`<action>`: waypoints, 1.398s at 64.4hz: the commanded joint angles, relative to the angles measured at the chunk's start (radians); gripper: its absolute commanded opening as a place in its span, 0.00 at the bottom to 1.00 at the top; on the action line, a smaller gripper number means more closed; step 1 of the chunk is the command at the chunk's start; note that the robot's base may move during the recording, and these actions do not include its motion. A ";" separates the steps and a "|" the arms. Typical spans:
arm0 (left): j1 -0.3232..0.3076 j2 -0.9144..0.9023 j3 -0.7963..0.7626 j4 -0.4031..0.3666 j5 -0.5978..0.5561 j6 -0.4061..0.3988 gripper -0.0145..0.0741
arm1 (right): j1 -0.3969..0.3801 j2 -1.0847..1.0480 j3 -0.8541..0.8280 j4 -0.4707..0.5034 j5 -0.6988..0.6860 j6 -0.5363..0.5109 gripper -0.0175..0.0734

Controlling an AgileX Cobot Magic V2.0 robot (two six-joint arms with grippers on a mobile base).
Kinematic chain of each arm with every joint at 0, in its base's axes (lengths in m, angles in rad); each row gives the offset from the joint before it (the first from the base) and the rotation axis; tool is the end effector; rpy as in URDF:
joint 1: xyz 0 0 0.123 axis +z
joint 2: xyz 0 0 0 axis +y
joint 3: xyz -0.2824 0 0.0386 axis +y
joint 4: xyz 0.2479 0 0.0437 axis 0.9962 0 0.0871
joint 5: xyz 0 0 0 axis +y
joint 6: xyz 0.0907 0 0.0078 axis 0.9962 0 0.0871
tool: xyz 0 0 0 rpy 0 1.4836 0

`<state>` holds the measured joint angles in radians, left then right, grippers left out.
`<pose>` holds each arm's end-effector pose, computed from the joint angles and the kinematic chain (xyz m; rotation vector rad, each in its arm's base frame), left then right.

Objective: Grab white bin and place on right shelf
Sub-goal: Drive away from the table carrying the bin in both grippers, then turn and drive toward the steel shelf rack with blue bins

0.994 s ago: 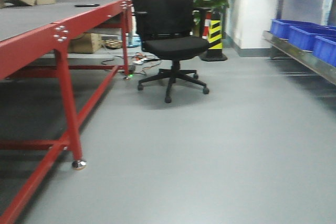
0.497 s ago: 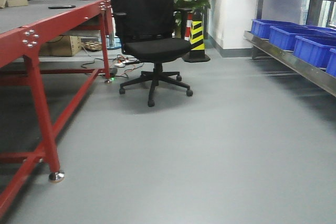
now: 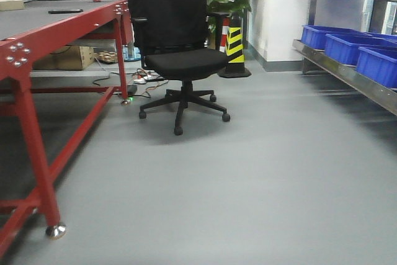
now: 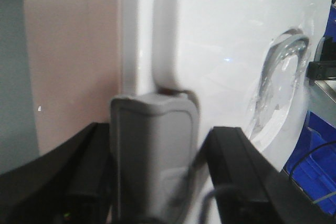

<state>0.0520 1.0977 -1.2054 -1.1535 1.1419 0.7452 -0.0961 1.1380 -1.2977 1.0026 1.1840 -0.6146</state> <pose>0.1947 -0.0657 0.4364 0.5227 1.9111 -0.9885 0.2046 0.0517 0.4425 -0.4535 2.0377 0.8870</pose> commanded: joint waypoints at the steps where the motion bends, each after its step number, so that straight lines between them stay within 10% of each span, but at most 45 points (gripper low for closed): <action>1: -0.028 -0.027 -0.033 -0.210 0.089 0.007 0.44 | 0.021 -0.021 -0.028 0.184 0.085 -0.015 0.62; 90: -0.028 -0.027 -0.033 -0.210 0.085 0.007 0.44 | 0.021 -0.021 -0.028 0.182 0.085 -0.015 0.62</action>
<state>0.0520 1.0977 -1.2054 -1.1535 1.1419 0.7452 -0.0961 1.1380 -1.2977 1.0026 1.1840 -0.6146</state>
